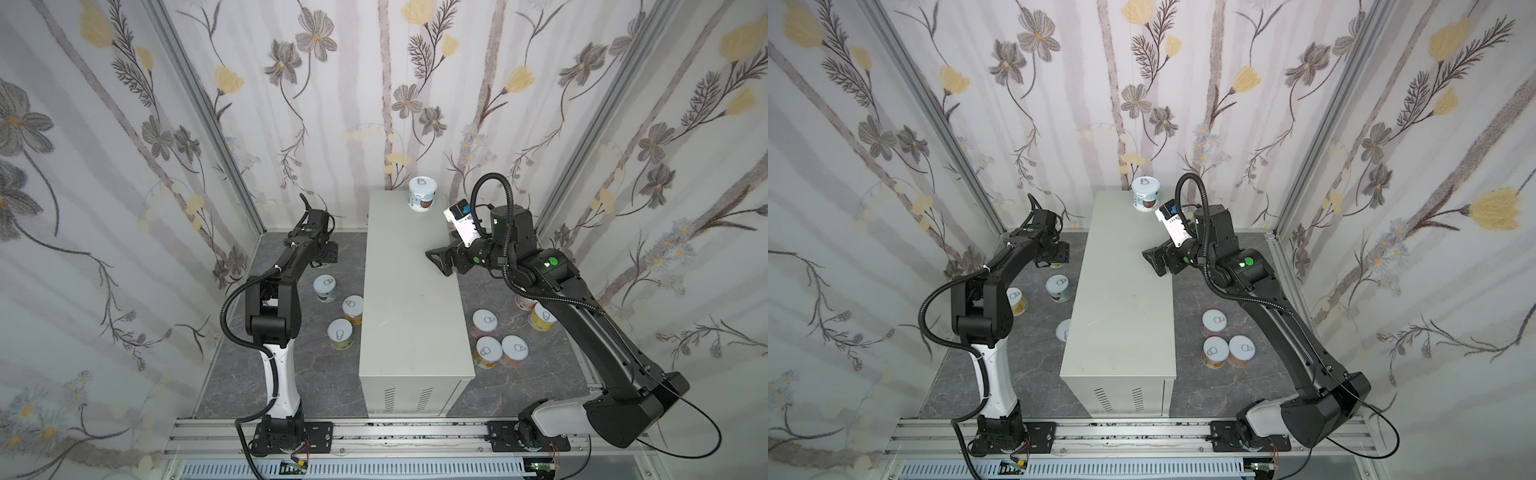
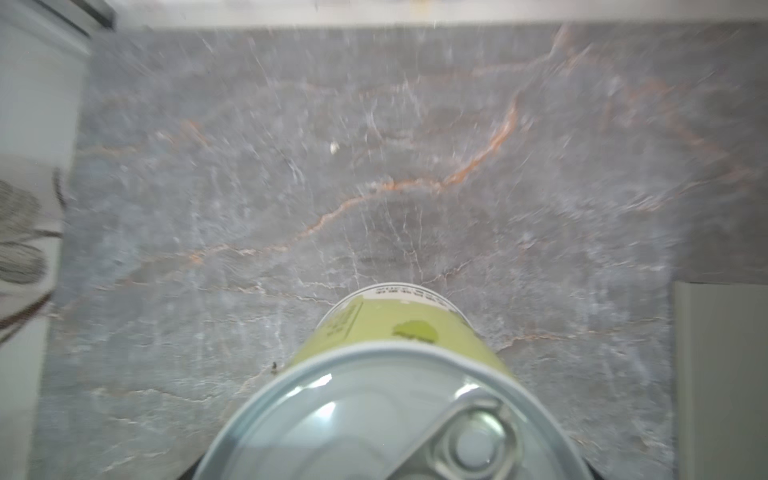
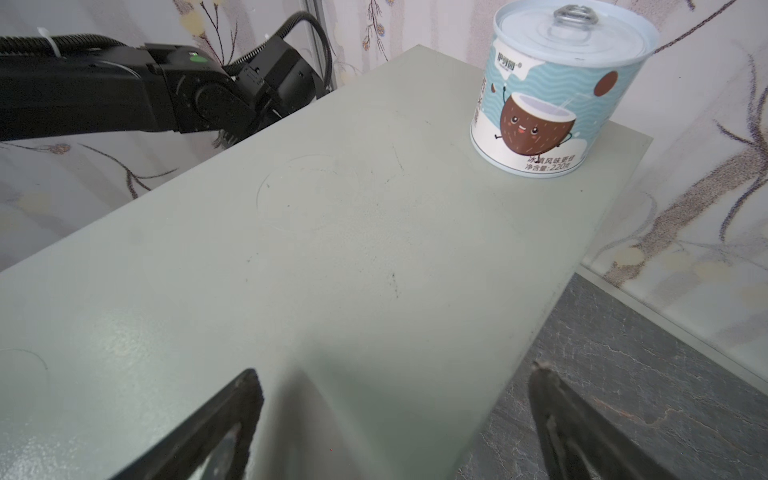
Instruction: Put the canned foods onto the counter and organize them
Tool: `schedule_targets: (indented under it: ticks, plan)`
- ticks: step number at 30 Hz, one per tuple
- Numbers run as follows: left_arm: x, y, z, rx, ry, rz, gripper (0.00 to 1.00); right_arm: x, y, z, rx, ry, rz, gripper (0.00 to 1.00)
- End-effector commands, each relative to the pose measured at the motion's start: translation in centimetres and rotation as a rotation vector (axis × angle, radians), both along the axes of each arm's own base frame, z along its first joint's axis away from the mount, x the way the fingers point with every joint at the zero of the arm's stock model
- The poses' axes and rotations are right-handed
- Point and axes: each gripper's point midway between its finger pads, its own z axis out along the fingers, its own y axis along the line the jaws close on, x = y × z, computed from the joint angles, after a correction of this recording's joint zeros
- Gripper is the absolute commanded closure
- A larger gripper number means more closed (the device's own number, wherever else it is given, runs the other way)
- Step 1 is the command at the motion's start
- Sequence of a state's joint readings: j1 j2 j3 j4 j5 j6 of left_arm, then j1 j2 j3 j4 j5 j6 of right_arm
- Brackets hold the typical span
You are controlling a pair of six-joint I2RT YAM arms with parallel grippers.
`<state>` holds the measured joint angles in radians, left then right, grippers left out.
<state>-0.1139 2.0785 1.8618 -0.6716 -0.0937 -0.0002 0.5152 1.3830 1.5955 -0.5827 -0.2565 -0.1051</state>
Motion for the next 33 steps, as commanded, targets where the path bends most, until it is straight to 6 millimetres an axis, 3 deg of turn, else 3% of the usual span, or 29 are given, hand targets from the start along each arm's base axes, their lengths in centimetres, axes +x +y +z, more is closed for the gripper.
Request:
schedule_targets:
  ticks: [1,5,8,12,17,20,25,26,33]
  plan:
    - [-0.9,-0.2,5.3,0.004,-0.021,-0.038,0.54,0.3,0.4,2.1,0.056,-0.063,0.014,0.0]
    - [-1.8,-1.3,12.5,-0.043,-0.098,-0.096,0.55,0.7,0.1,2.7,0.08,-0.082,-0.004,0.0]
    - [-3.5,-2.0,16.7,-0.079,-0.173,-0.127,0.55,1.6,-0.1,3.3,0.087,-0.103,-0.018,0.0]
    - [-5.8,-3.5,20.6,-0.092,-0.229,-0.178,0.55,3.2,0.3,4.4,0.093,-0.13,0.004,0.0]
    - [-8.2,-8.3,24.9,-0.09,-0.314,-0.298,0.54,5.3,1.4,5.5,0.109,-0.163,0.017,0.0]
    - [-10.0,-11.3,27.1,-0.1,-0.363,-0.397,0.53,6.1,1.8,6.3,0.123,-0.194,0.022,0.0]
    - [-12.2,-14.6,30.4,-0.165,-0.442,-0.526,0.54,6.7,1.9,6.8,0.114,-0.22,0.025,0.0]
    - [-12.5,-15.2,30.7,-0.18,-0.452,-0.552,0.54,7.6,2.2,5.5,0.101,-0.199,0.02,0.0]
    - [-13.1,-18.4,29.7,-0.255,-0.415,-0.666,0.53,8.2,1.9,5.6,0.099,-0.212,0.003,0.0]
